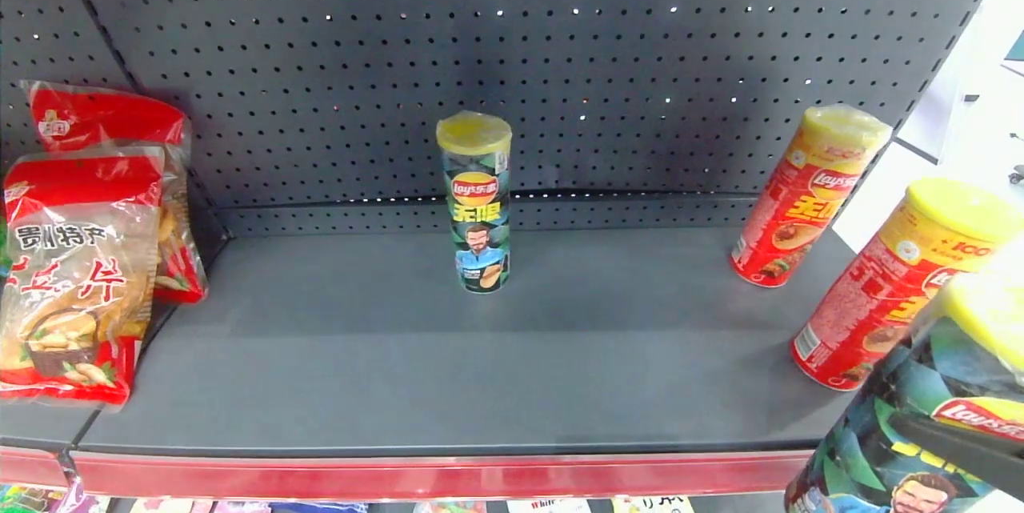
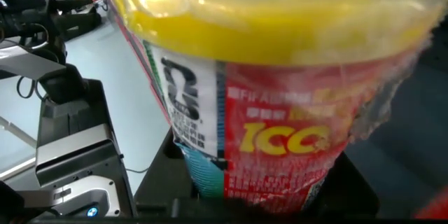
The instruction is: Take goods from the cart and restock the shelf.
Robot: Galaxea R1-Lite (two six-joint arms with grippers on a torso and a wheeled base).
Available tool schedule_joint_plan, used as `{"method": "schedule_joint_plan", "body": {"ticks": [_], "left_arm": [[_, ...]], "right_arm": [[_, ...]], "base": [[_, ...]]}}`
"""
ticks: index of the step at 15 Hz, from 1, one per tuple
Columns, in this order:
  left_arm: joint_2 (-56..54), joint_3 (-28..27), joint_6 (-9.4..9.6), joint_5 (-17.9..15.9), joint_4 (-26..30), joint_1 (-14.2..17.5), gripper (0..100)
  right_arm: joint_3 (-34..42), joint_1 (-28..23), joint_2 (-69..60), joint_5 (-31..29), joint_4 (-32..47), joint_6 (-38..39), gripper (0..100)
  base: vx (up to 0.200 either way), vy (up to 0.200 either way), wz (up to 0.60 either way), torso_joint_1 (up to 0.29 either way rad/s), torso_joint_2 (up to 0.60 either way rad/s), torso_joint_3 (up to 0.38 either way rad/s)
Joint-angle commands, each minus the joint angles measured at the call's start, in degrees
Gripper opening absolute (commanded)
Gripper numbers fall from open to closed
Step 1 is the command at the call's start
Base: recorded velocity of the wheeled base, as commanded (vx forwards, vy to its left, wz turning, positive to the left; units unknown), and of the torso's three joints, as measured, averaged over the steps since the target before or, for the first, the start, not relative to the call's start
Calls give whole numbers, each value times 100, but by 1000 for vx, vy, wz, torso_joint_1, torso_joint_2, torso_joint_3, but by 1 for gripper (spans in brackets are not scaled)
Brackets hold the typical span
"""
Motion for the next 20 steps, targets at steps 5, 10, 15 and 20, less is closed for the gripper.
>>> {"method": "schedule_joint_plan", "body": {"ticks": [5, 10, 15, 20], "left_arm": [[-2, 0, 12, -4, -1, 5, 100], [-2, 0, 4, -4, -1, 5, 100], [-2, 0, 4, -4, -1, 5, 100], [-2, 0, 12, -4, -1, 5, 100]], "right_arm": [[4, 2, -15, 2, -9, -2, 0], [-5, 2, -24, 2, -9, -2, 0], [4, -7, -24, 2, -9, -2, 0], [30, -16, -33, 2, -9, -2, 0]], "base": [[0, 0, 0, 0, 0, 0], [0, 80, 0, 0, 1, 2], [0, 200, 0, 2, 1, 1], [0, 40, 0, -1, -1, 0]]}}
